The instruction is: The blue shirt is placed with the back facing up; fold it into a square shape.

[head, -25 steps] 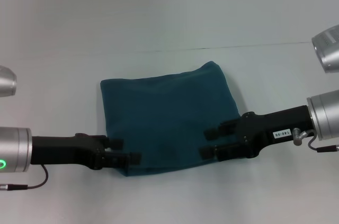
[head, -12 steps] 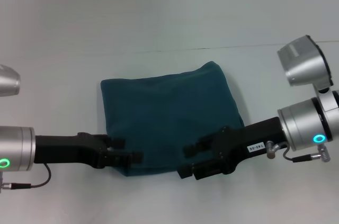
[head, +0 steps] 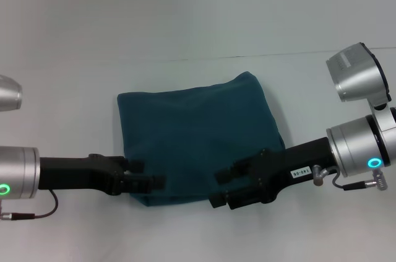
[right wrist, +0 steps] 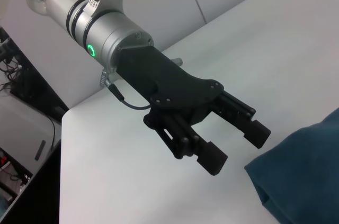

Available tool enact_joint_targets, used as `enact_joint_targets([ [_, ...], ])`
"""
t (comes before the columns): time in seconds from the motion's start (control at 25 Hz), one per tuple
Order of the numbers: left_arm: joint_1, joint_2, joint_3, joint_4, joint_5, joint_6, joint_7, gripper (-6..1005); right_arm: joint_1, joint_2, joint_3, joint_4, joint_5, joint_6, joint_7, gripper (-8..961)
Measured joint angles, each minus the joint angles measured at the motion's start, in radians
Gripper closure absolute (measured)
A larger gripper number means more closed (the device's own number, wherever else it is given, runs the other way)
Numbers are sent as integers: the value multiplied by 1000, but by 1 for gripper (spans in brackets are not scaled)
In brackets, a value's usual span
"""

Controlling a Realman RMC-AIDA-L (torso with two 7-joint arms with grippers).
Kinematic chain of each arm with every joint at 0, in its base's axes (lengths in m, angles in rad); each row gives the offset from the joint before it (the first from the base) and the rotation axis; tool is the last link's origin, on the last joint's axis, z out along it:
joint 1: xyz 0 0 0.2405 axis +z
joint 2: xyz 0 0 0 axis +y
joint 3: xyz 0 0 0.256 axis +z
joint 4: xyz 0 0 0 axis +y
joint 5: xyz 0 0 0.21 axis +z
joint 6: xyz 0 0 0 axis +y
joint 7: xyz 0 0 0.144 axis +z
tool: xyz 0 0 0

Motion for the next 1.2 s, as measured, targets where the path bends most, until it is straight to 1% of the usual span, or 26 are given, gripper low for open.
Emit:
enact_joint_targets([
  [0.32,0,0,0,0,0,0,-1,164,15,11,-4,3,2,54,-4,298],
  [1.2,0,-2,0,-2,0,0,-1,164,18,13,-7,3,2,63,-3,298],
])
